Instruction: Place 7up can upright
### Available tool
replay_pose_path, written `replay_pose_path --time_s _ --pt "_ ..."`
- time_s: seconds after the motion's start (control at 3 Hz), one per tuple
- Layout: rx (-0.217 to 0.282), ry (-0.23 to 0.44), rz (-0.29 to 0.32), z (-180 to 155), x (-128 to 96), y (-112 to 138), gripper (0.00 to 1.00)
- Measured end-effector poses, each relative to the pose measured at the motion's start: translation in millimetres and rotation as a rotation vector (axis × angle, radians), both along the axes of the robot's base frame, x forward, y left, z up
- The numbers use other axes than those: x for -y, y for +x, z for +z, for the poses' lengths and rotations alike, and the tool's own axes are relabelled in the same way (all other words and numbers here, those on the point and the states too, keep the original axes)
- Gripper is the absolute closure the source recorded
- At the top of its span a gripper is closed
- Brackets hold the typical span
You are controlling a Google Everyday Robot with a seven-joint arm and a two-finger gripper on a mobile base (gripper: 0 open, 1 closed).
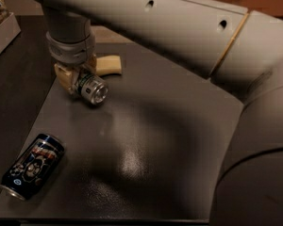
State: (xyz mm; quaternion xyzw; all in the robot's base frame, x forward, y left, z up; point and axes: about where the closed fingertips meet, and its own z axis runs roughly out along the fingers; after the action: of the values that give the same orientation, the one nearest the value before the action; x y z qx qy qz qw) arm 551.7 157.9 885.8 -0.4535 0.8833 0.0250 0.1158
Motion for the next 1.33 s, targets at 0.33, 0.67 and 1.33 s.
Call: replay_pose_path --time_s 0.33,0.67,1.33 --pt "0.052 0.121 0.067 20 12 -4 1.0" --pt "0.118 0.265 0.154 35 21 -9 1.0" --pt "0.281 0.546 0.255 50 40 -9 1.0"
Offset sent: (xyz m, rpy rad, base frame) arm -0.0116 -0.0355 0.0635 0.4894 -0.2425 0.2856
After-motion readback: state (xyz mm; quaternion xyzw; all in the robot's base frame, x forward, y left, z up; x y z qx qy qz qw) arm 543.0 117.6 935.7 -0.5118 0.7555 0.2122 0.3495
